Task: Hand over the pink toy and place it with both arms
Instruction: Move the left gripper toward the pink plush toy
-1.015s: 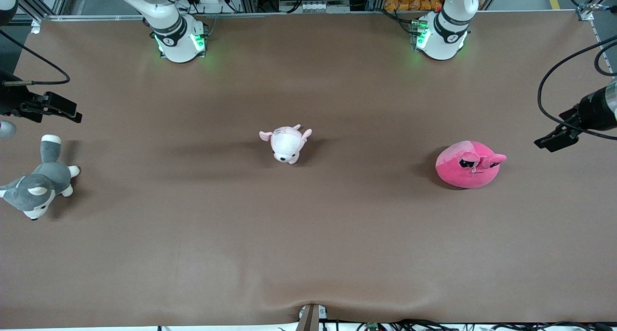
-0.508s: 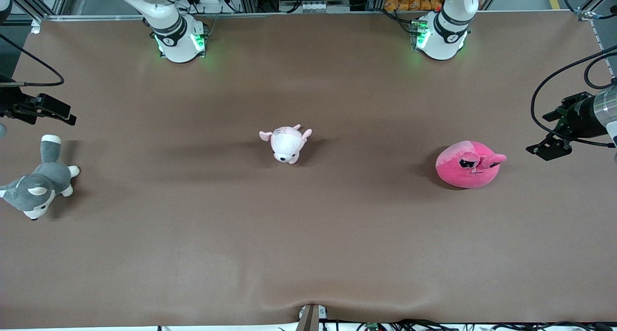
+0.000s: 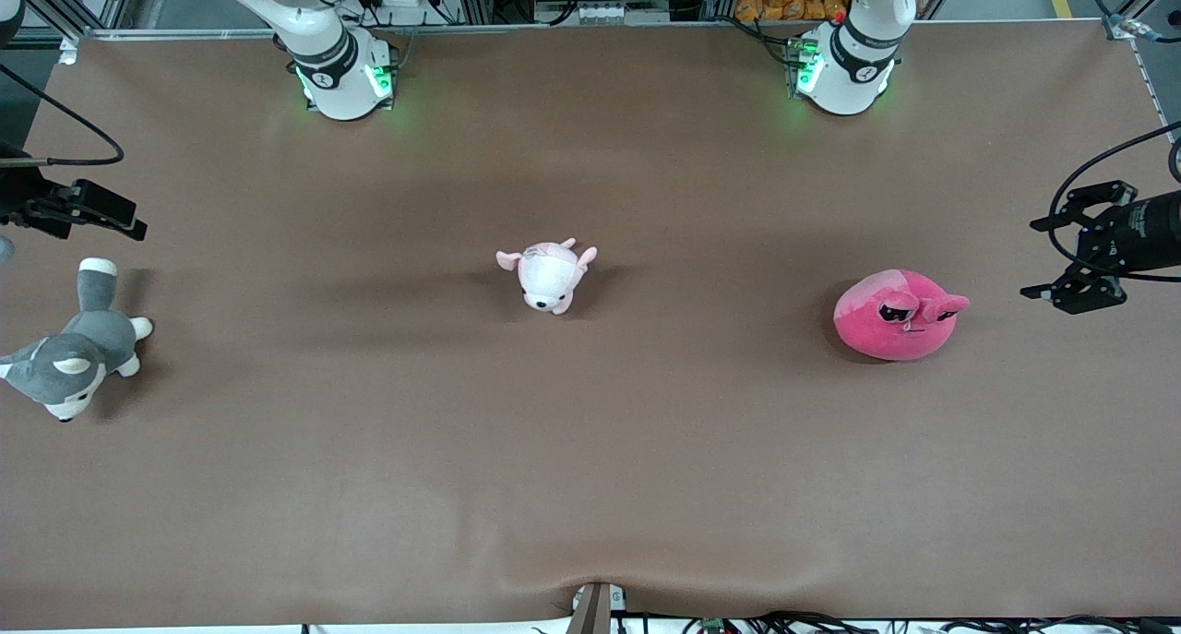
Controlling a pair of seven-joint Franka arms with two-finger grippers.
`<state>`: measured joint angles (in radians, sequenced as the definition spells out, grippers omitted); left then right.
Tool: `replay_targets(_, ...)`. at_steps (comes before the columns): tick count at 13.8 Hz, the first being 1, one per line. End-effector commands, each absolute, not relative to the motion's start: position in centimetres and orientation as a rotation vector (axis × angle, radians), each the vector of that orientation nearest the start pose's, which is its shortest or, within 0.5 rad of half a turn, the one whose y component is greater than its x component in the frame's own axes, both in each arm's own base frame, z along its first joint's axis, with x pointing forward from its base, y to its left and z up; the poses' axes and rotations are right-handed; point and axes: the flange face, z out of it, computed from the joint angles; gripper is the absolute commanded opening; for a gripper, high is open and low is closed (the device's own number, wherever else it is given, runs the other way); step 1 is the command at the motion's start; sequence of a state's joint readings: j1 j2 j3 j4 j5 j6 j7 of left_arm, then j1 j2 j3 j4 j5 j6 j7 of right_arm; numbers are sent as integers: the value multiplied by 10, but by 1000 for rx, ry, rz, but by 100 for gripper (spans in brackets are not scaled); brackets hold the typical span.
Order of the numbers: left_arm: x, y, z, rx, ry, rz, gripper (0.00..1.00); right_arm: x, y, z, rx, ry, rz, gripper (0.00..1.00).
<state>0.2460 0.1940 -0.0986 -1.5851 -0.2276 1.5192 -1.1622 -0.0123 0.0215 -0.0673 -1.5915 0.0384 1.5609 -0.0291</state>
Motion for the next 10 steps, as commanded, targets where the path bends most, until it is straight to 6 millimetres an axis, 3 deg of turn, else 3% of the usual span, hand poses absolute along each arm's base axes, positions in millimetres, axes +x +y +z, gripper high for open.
replay_targets(1, 592, 57, 487, -2372, -2063, 645, 100, 558, -33, 603, -3093, 80, 70, 100)
replay_targets(8, 602, 76, 405, -2169, -2085, 837, 100, 559, -31, 599, -3094, 73, 85, 100)
replay_targets(10, 607, 96, 389, -2147, -2148, 826, 100, 559, -30, 599, -3094, 70, 87, 100)
